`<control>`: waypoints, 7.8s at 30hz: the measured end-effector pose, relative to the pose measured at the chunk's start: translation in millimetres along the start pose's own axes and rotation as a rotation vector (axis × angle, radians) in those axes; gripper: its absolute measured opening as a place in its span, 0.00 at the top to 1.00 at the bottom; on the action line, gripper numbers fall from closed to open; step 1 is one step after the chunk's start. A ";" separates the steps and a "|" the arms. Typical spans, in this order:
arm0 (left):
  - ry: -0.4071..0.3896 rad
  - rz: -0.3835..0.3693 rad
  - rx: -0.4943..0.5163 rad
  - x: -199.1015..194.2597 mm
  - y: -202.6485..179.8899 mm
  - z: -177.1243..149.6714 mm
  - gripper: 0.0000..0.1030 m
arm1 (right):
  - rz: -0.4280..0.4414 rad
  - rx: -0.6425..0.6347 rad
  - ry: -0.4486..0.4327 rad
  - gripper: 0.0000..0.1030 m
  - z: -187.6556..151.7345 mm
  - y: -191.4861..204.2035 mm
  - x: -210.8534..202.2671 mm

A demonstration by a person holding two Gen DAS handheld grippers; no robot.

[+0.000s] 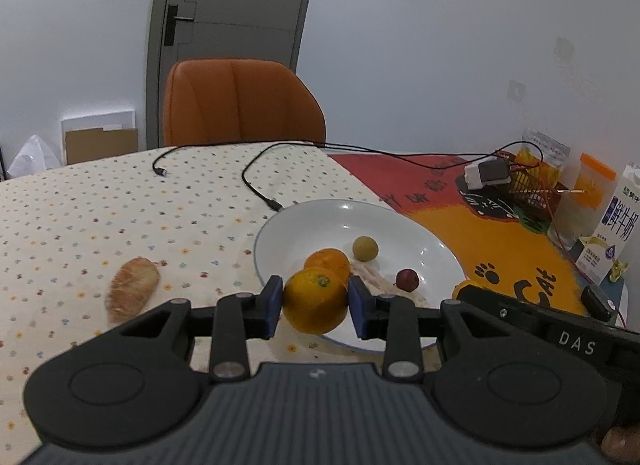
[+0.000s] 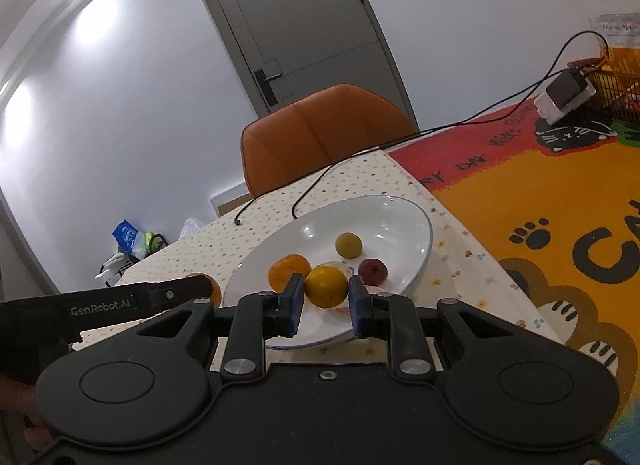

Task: Organize fruits
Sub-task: 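Carry both oranges to the white plate and open both tools to release them, then move both tools back toward the fruits left on the tablecloth, then grasp a yellow-green plum with the left tool while the right tool grasps a dark red plum, then carry both plums to the white plate and open both tools to release them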

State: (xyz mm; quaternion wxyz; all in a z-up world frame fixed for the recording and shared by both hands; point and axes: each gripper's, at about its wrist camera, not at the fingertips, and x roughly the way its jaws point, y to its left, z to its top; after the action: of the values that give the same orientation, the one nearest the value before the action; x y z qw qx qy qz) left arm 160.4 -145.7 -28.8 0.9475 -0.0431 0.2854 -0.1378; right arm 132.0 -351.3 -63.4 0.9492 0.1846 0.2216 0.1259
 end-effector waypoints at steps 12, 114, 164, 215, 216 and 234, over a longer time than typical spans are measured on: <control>0.035 -0.021 -0.006 23.6 -2.3 0.6 0.65 | -0.021 0.010 0.019 0.78 1.3 -8.5 17.9; 0.018 0.198 -0.241 -51.4 141.1 -57.0 0.76 | 0.149 -0.191 0.123 0.15 -36.5 117.0 39.6; -0.035 0.261 -0.268 -69.6 183.8 -45.1 0.76 | 0.230 -0.211 0.254 0.80 -50.5 159.9 107.7; -0.058 0.050 -0.075 -4.4 34.6 6.8 0.76 | 0.027 -0.060 0.013 0.80 1.9 22.6 13.2; -0.055 0.049 -0.070 -2.1 31.9 7.2 0.76 | 0.025 -0.053 0.013 0.80 2.0 19.5 13.7; -0.012 0.030 -0.058 35.6 16.2 11.3 0.76 | -0.018 -0.007 0.028 0.80 4.4 -11.0 25.6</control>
State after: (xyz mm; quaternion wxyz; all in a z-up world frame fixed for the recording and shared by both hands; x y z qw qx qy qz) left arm 198.9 -140.3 -40.9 0.9495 -0.0671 0.2840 -0.1152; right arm 158.1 -354.3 -73.7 0.9477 0.1777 0.2361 0.1205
